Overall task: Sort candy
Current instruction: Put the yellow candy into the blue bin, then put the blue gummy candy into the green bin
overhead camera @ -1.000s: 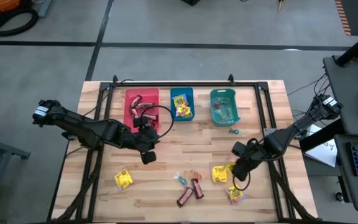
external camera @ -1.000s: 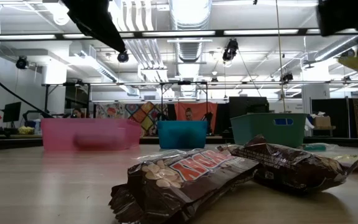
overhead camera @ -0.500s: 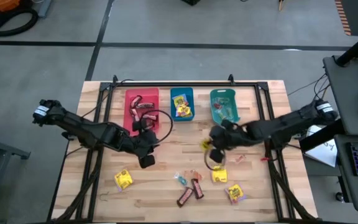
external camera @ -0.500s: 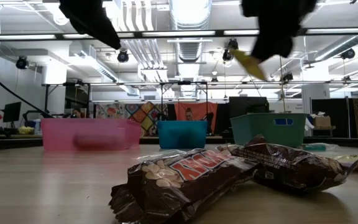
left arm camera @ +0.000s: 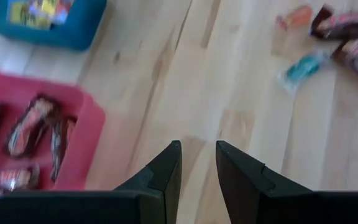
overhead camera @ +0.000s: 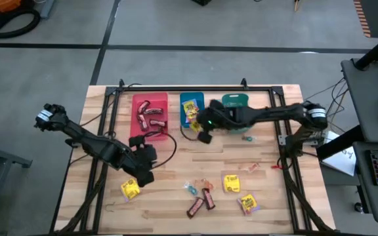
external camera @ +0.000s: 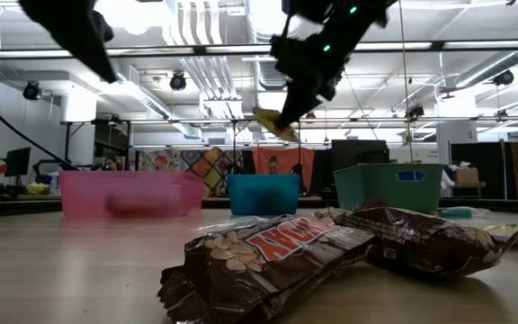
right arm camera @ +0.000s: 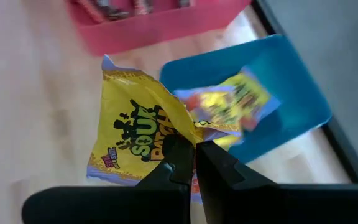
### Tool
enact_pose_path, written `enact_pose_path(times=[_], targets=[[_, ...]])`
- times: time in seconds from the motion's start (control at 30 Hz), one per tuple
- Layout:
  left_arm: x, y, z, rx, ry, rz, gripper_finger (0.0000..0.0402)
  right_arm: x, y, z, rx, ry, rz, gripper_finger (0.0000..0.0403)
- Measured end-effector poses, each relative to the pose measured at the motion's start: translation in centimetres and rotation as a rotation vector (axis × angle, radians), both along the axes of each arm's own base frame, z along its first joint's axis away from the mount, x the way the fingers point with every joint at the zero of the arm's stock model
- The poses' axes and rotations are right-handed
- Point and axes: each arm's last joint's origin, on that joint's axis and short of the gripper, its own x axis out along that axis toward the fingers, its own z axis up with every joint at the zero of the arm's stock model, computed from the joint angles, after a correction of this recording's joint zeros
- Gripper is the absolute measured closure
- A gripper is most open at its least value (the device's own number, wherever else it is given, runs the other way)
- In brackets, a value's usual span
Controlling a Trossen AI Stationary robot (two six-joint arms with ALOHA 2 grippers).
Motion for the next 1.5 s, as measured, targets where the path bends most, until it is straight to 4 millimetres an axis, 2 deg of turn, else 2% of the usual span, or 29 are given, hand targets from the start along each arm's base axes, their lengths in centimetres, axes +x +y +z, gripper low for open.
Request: enact_pose_path(times=[0.2,0.4,0.6,0.7,1.03,1.2,1.37,1.5], targets=[[-1.2,-0.6,-0.4,-0.04,0.065,0.044,0.0318,1.9,-5.0,-0.9,-0.053,0.014,-0.062,0.0394],[-1.7,-1.5,-0.4,-0.059,0.065,0.047,0.0318,2.7,-9.8,-2.2,-0.038,-0.022,-0.197,0.0394],[-2.1,-2.0,-0.4,-0.082,0.058,0.06,0.0318,2.9,-13.0,-3.6,0.001,-0.028,-0.31,0.0391],[-2.1,-2.1,-0.4,-0.089,0.056,0.067,0.0318,3.0,-13.4,-4.1,0.0,-0.017,-0.31,0.0381],[-2.2,-2.1,-0.4,-0.095,0.056,0.08,0.0318,3.0,-13.5,-4.1,-0.005,-0.025,-0.309,0.0315],[-2.3,-2.2,-0.4,-0.119,0.057,0.1,0.0318,3.0,-13.5,-4.1,-0.009,-0.022,-0.305,0.0304],[-2.4,-2.5,-0.5,-0.193,0.085,0.126,0.0318,2.7,-13.3,-3.2,-0.018,-0.025,-0.277,0.0303],[-2.7,-2.9,-0.5,-0.253,0.101,0.16,0.0318,2.3,-12.2,-1.7,-0.03,-0.023,-0.235,0.0303]])
